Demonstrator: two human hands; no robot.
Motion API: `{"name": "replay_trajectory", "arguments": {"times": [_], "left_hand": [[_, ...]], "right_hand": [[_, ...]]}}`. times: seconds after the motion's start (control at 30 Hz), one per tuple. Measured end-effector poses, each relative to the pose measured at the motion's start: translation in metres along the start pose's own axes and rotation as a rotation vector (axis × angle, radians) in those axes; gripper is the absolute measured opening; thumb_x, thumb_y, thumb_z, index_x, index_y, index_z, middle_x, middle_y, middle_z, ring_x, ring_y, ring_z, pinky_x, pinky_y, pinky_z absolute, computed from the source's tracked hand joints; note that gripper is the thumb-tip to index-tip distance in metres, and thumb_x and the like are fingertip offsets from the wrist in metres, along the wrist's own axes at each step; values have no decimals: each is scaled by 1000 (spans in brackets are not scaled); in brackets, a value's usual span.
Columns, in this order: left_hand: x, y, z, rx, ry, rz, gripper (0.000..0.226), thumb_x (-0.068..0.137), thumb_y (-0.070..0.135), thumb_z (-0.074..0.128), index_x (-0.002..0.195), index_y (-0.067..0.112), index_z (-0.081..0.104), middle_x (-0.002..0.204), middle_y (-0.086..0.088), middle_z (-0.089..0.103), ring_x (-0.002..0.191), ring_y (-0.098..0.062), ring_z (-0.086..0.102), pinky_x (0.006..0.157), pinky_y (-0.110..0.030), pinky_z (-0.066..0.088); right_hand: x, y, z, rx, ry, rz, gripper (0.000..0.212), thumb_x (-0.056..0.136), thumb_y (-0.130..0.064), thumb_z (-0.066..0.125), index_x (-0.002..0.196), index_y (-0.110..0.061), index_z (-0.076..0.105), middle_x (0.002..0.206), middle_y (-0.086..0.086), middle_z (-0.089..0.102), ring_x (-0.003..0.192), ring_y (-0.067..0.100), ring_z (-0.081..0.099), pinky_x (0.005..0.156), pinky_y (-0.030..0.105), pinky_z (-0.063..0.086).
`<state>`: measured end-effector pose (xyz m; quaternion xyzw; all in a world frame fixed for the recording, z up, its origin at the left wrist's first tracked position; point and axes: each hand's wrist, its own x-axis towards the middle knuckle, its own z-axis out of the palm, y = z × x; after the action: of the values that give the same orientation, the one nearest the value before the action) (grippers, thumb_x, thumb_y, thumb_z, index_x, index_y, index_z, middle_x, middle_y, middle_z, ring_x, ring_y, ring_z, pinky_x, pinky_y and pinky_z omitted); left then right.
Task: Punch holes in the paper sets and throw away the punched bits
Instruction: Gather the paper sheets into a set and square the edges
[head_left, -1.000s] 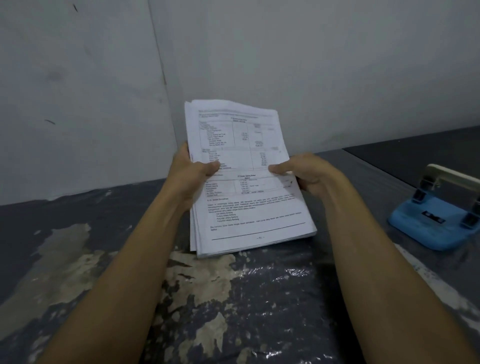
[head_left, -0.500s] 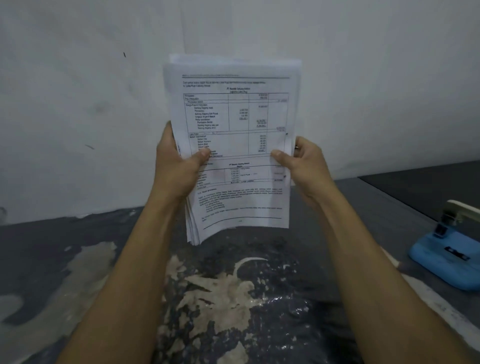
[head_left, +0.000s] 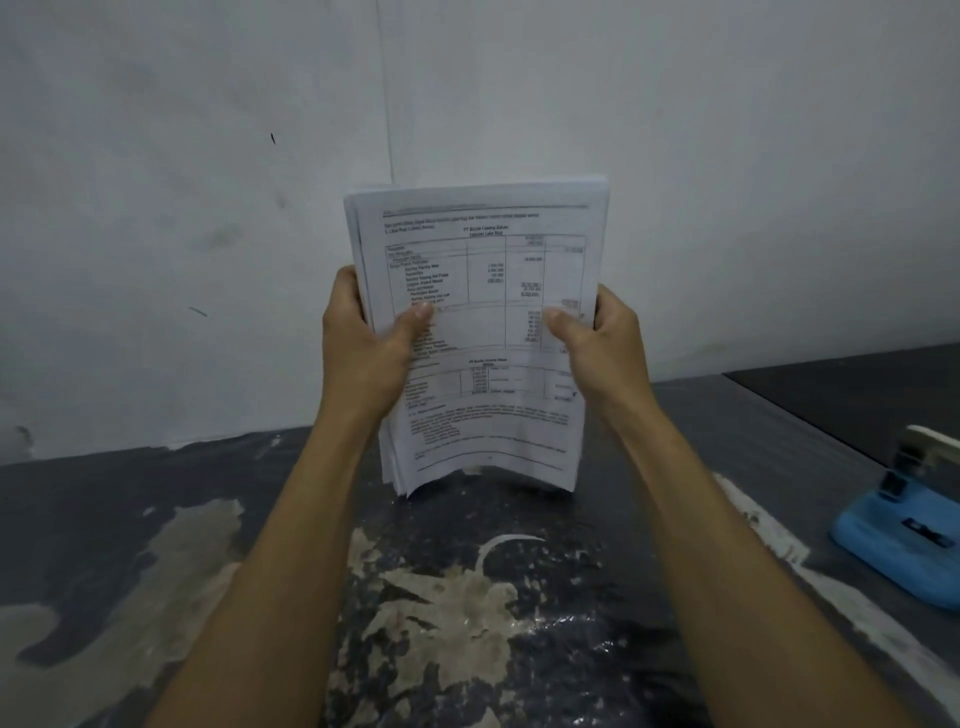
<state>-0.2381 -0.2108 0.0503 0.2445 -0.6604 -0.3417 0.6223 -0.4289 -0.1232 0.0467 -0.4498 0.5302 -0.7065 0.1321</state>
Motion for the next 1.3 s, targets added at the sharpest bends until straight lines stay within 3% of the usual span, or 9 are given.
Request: {"name": "replay_trajectory", "arguments": {"times": [0.13,0.27,0.47,0.6,0.77,0.87,1.07,1.23,1.3], "left_hand": [[1,-8,-3,-6,25,-57,34,87,28,77,112,30,55,110,15,66,94,4,67,76,-20,60],[-8,-24,3,22,-7,-170,25,96,27,66,119,23,56,112,11,67,96,-4,68,83,-32,61],[0,-17,3,-15,32,-95,19,96,26,65,108,34,54,109,15,66,90,7,66,71,-14,57],[-9,-30,3,22,-1,-170,27,98,30,62,123,22,52,114,12,64,96,0,66,75,-20,59],[-6,-31,1,57,-29,-175,24,101,27,59,122,20,53,112,13,64,95,0,65,65,-10,54],[-1,-22,-7,46,-39,-166,26,95,30,67,118,22,55,110,12,66,90,2,68,65,-11,55],[10,13,-15,2,-27,-9,28,93,30,69,116,20,56,111,10,68,95,0,68,70,-16,57],[9,19,-11,7,-36,14,27,97,27,65,120,20,55,111,11,67,94,2,68,70,-16,57],[9,17,-11,16,-34,2,26,97,27,64,120,21,55,111,12,67,93,3,67,69,-15,57]], "right_hand": [[-4,2,8,33,67,50,12,89,-16,68,100,-20,63,100,-2,72,91,14,70,78,33,61],[-13,13,16,-67,86,153,15,95,-16,58,107,-8,62,106,9,70,98,28,67,86,49,57],[-5,9,15,-20,91,66,4,93,-20,61,96,-22,60,96,-3,69,81,7,67,63,23,58],[-10,28,17,-104,39,146,14,94,-13,60,105,-21,55,95,-12,63,77,-2,59,51,4,43],[-6,29,17,-178,19,133,16,96,-15,59,110,-20,53,96,-14,60,81,-2,57,51,4,42],[-6,21,12,-130,38,134,25,90,-15,69,109,-18,54,98,-10,65,81,1,63,55,10,49],[-3,-6,8,-53,75,0,53,82,-6,72,123,-19,40,109,-8,59,87,-2,61,57,6,49],[-2,-15,9,-22,41,-41,49,82,-9,71,121,-19,45,108,-6,62,94,8,64,57,8,51],[-3,-17,8,-38,83,-64,60,82,-7,71,130,-20,38,116,-2,59,98,9,63,59,9,52]]}}
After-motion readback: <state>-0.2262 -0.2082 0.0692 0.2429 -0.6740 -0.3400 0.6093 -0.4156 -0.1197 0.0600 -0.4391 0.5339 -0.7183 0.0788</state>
